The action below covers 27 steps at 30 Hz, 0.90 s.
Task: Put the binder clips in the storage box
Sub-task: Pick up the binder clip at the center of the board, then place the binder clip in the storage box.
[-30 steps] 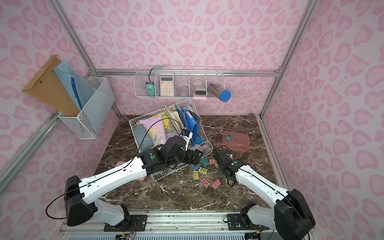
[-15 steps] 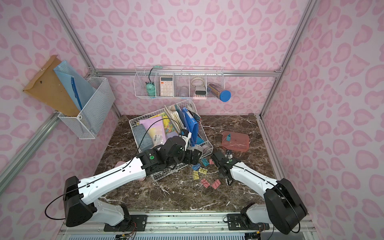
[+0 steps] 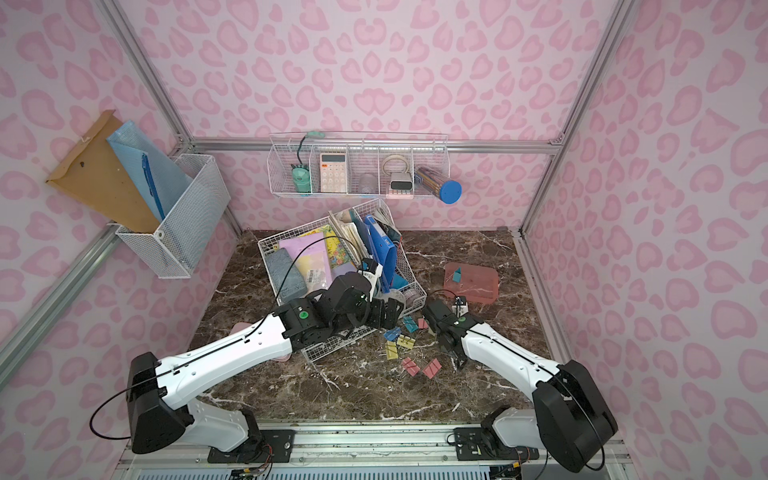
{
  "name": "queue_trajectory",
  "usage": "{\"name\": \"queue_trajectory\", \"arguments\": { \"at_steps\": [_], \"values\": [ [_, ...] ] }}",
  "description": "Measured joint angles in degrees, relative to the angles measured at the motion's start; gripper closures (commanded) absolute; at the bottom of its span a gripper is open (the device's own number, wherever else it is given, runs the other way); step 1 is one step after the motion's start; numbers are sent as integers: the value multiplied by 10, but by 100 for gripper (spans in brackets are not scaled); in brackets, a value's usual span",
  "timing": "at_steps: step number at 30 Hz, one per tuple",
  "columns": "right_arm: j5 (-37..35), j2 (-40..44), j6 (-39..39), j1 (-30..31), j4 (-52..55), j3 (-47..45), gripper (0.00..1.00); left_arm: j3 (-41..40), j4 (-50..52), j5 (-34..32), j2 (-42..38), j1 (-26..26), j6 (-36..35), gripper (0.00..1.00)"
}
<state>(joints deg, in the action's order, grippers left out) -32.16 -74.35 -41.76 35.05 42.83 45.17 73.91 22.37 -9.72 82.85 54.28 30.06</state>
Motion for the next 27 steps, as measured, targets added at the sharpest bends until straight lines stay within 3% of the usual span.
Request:
{"name": "queue_trajectory", "arguments": {
  "at_steps": [4, 7, 11, 14, 20, 27],
  "values": [
    [-4, 42, 18, -51, 1, 53, 100, 0, 2, 0, -9, 0, 0, 1],
    [37, 90, 53, -126, -49, 75, 100, 0, 2, -2, -17, 0, -1, 1],
    [183, 116, 79, -272, -161, 71, 100, 0, 1, -3, -25, 0, -6, 1],
    [278, 74, 80, -335, -236, 70, 100, 0, 2, -4, -26, 0, -9, 1],
    [434, -50, 81, -362, -372, 73, 100, 0, 2, -4, -25, 0, -15, 1],
    [491, -148, 90, -362, -441, 80, 100, -3, 0, -6, -25, 0, -15, 1]
  ]
}}
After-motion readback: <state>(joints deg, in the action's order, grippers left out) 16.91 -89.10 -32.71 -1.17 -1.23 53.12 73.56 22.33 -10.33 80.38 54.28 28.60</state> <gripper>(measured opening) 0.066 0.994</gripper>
